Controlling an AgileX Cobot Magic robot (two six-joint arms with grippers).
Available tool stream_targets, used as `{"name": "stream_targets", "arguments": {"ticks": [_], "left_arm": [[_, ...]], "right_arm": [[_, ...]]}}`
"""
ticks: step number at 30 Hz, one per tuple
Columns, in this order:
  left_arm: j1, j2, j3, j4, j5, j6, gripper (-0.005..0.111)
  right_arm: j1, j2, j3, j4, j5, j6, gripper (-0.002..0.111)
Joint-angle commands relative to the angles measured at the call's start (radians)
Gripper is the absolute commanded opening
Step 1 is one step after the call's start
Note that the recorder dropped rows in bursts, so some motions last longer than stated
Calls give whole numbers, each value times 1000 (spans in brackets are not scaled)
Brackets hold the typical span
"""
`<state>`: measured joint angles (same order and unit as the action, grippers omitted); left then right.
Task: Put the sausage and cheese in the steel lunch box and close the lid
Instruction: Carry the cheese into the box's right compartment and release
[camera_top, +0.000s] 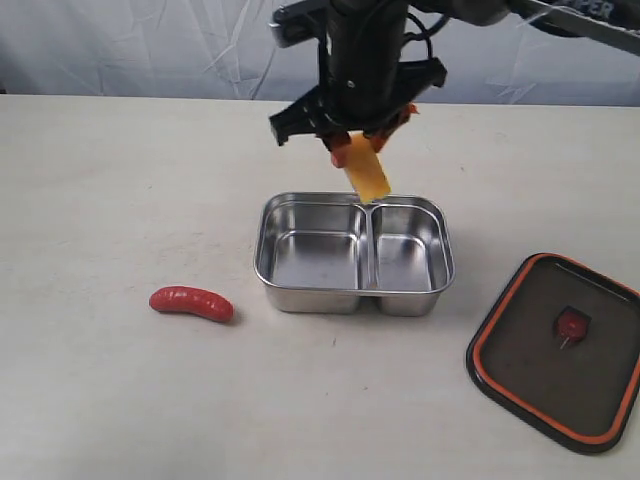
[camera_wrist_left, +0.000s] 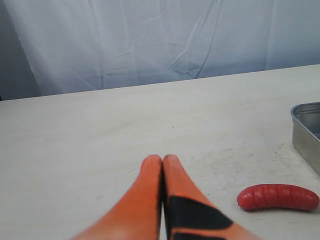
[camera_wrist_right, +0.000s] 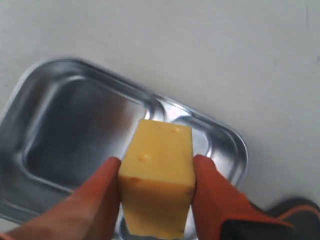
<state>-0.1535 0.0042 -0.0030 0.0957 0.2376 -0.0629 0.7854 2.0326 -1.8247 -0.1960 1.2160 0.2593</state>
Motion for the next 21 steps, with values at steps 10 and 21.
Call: {"name": "stream_targets", "arguments": {"ticks": [10, 21], "left_arm": [[-31, -4, 3, 3, 1, -4, 0], [-31, -4, 3, 3, 1, -4, 0]], "right_arm": [[-118, -182, 477, 101, -301, 18, 0], [-118, -103, 505, 27, -403, 12, 0]]}}
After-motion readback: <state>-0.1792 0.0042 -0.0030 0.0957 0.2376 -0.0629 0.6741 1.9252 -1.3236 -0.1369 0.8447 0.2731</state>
